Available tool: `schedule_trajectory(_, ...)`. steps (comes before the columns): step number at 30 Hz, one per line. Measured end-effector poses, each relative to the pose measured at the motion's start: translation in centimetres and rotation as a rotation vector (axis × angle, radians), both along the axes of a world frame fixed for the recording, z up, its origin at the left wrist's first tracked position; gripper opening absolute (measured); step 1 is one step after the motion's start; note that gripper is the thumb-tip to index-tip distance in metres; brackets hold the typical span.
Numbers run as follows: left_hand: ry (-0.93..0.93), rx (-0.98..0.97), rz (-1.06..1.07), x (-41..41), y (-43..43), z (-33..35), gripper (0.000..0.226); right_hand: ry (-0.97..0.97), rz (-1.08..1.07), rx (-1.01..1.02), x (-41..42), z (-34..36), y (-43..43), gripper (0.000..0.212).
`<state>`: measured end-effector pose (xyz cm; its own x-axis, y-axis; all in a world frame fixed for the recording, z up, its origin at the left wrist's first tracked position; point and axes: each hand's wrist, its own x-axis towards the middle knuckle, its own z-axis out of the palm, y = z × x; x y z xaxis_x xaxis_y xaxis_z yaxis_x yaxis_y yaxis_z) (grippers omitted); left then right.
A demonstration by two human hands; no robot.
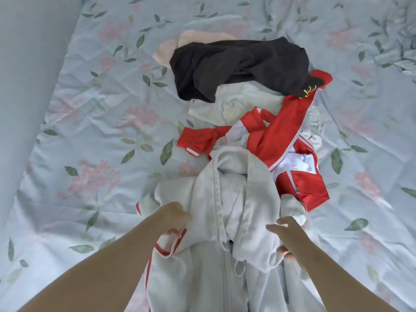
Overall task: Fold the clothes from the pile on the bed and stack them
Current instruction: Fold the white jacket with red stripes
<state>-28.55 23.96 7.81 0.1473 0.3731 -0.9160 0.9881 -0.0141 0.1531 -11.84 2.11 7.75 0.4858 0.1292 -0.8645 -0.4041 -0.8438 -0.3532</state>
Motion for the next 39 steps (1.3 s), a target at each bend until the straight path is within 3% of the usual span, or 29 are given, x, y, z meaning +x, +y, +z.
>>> schedule_trajectory(3,-0.142,0.163,0.137,2.7,0.2,-3.4,0.041,-0.178,-0.073,0.041,2.3,-2.8,1.5,0.043)
schedule_trajectory(9,-0.218,0.059,0.467,6.4,-0.8,-9.2,0.061,-0.162,-0.008,0.132,3.8,-7.6,3.6,0.023)
schedule_trajectory(11,-0.195,0.039,0.521,6.4,-1.2,-10.0,0.055,-0.177,0.042,0.136,3.6,-8.1,3.7,0.014)
schedule_trajectory(15,-0.195,-0.044,0.663,7.0,-0.8,-10.4,0.013,-0.211,0.043,0.139,4.6,-8.1,4.1,0.015)
schedule_trajectory(18,-0.271,-0.082,0.766,8.0,0.2,-9.2,0.008,-0.316,0.060,0.141,5.6,-6.6,5.0,0.013)
schedule_trajectory(21,-0.444,0.003,0.805,9.9,2.3,-6.6,0.007,-0.429,0.021,0.170,6.8,-4.5,7.0,0.012)
schedule_trajectory(26,-0.803,0.220,0.669,15.4,8.3,1.1,0.010,-0.805,0.056,0.286,11.4,0.7,12.9,0.019)
schedule_trajectory(29,-1.028,0.326,0.598,19.6,12.5,6.3,0.012,-0.953,-0.048,0.562,15.3,6.7,17.7,0.012)
schedule_trajectory(30,-1.084,0.323,0.563,20.7,13.5,7.7,0.012,-0.968,-0.076,0.658,16.7,8.7,19.2,0.015)
schedule_trajectory(31,-1.112,0.313,0.490,21.6,14.2,8.6,0.025,-0.939,-0.104,0.749,17.9,10.2,20.4,0.026)
schedule_trajectory(32,-1.111,0.291,0.399,22.1,14.6,8.8,0.045,-0.854,-0.125,0.815,18.6,11.1,21.3,0.038)
schedule_trajectory(34,-1.010,0.286,0.292,22.3,14.8,7.8,0.076,-0.773,-0.039,0.741,18.8,10.2,21.8,0.063)
schedule_trajectory(36,-0.899,0.258,0.232,21.8,13.6,5.5,0.082,-0.730,0.094,0.581,17.8,7.3,20.4,0.074)
schedule_trajectory(39,-0.773,0.165,0.091,19.9,10.2,1.5,0.072,-0.554,0.124,0.411,15.2,2.0,16.4,0.060)
